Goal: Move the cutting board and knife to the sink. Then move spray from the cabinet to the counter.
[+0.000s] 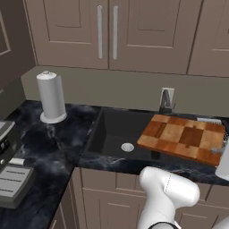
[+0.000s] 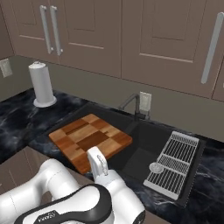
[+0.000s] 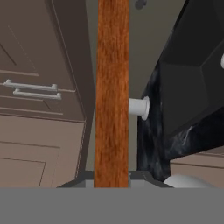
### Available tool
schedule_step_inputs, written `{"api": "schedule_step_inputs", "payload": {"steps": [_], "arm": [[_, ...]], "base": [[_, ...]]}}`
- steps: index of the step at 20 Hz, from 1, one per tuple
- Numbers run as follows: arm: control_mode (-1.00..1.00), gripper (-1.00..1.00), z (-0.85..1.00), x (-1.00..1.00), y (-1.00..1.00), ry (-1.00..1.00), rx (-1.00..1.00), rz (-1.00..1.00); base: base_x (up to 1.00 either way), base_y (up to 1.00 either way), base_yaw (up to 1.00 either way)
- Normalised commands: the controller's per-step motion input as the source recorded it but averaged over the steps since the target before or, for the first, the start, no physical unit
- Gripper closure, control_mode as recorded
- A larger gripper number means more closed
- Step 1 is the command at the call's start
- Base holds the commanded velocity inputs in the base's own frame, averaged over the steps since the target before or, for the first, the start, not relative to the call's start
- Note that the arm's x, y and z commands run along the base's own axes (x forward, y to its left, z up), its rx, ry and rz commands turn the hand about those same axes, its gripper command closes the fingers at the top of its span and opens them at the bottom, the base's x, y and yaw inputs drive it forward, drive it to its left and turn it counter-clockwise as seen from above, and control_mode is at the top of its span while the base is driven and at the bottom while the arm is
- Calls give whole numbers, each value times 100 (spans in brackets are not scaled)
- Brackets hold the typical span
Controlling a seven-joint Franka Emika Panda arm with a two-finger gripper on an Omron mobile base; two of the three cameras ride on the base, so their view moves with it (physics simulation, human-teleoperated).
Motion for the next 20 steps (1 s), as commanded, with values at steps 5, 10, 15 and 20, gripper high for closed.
{"api": "schedule_step_inputs", "payload": {"steps": [5,10,15,20], "arm": [[100,100,0,0,0,0,0,0],[100,100,0,0,0,0,0,0],[100,100,0,0,0,0,0,0],[100,100,0,0,0,0,0,0]], "base": [[40,9,-1],[57,15,-17],[48,14,-17],[5,1,-1]]}}
